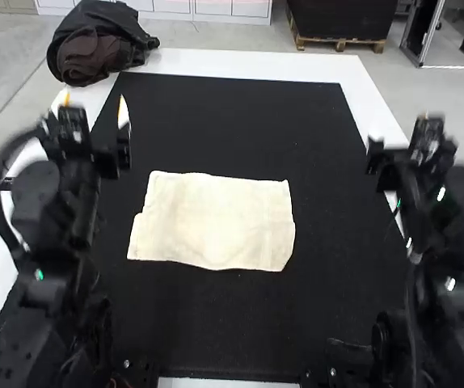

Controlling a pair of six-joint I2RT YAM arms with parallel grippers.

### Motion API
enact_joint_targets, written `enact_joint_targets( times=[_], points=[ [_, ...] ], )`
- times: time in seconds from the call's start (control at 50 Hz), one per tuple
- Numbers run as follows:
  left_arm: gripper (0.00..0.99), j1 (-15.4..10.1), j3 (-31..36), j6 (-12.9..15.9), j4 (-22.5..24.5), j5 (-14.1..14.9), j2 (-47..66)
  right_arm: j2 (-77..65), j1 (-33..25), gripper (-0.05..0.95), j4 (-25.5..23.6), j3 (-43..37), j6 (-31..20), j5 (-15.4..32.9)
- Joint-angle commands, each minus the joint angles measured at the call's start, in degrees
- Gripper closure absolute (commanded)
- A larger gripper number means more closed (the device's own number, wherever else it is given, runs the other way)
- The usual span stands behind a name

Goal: Fold the towel.

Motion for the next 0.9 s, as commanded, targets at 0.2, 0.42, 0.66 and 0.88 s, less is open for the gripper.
enact_joint_targets(
  times=[0.2, 0.42, 0.66, 0.88],
  points=[
    [0.036, 0.5, 21.4, 0.8, 0.2, -2.4, 35.5, 37.4, -0.8, 0.0, -9.6, 25.2, 10.4, -1.1],
    [0.036, 1.3, 24.3, 0.1, -0.7, -5.1, 56.2, 56.9, 0.0, 0.0, -9.8, 24.9, 17.2, -2.2],
    [0.036, 1.3, 23.7, -6.0, -4.0, -4.4, 67.0, 59.6, 0.0, -0.01, 1.4, 18.4, 14.3, 0.1],
    [0.036, 1.3, 24.4, -6.1, -8.2, -4.2, 76.5, 60.9, 1.7, 0.0, 5.8, 15.1, 7.5, -5.5]
  ],
)
